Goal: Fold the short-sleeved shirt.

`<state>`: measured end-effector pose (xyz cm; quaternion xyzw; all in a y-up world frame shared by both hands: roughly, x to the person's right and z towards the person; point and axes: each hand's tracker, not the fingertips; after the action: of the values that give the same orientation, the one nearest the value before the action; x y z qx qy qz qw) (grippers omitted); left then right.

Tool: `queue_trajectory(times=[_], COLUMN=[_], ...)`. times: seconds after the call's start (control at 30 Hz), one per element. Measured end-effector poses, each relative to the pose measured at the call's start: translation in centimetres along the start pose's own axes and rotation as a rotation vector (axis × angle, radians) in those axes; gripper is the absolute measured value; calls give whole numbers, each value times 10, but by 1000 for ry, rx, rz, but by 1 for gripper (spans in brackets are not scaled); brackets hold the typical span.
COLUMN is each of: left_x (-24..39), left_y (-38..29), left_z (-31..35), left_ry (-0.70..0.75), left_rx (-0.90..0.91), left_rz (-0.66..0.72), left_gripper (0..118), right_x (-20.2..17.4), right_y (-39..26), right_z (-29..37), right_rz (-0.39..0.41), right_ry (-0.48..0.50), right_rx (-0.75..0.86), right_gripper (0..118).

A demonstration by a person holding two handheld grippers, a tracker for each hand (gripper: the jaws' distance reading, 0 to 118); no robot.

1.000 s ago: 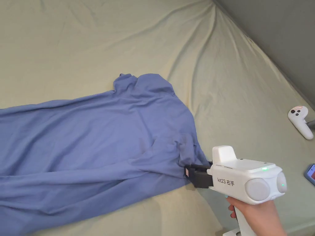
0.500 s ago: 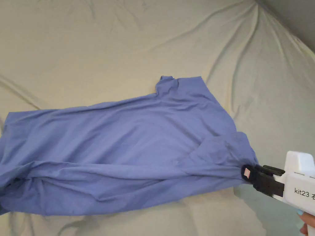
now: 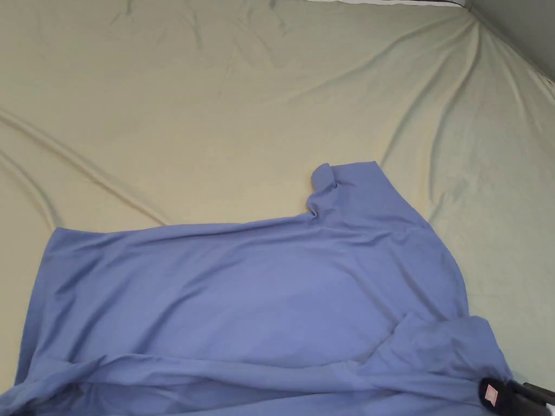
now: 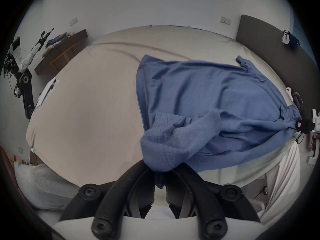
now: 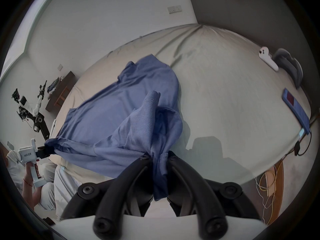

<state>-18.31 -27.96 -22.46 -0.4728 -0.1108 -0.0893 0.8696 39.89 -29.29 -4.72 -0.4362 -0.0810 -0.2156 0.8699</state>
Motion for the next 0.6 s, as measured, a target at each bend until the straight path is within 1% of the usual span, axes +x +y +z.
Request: queue_trajectory(times=[0.1, 0.13, 0.17, 0.2, 0.23, 0.27, 0.3, 0.33, 0.37, 0.43, 0.53, 0.6], left_x=[-1, -2, -2, -4, -6, -5, -7, -11, -16, -21, -14, -8], left_y=[-5, -6, -7, -10, -13, -14, -12, -10, -7, 4, 22, 35], left_z=[-4, -1, 3, 9, 17, 29, 45, 64, 82, 121, 170, 189], left_ry=[-12, -17, -10, 9, 35, 98, 168, 227, 238, 249, 218, 183], left_rx=[14, 30, 59, 111, 157, 174, 190, 222, 260, 357, 556, 659], left_rz=[23, 28, 40, 47, 32, 10, -20, -32, -6, 38, 88, 138], left_gripper=[8, 18, 41, 82, 106, 118, 116, 116, 116, 116, 116, 116], right_x=[-1, -3, -6, -8, -13, -19, -24, -36, -44, -65, -107, -129], right_y=[0, 0, -1, -2, -3, -2, -4, -2, 0, 3, 9, 17], right_z=[-4, -2, 2, 9, 18, 29, 46, 65, 83, 113, 143, 152], right_rz=[-10, 4, 7, 16, 29, 41, 61, 79, 108, 170, 288, 305], right_ry=[-8, -5, -2, -16, -42, -75, -53, -66, -107, -150, -159, -128], right_rx=[7, 33, 62, 107, 154, 200, 250, 344, 444, 597, 838, 921], right_gripper=[12, 16, 32, 74, 106, 118, 112, 112, 113, 118, 118, 118])
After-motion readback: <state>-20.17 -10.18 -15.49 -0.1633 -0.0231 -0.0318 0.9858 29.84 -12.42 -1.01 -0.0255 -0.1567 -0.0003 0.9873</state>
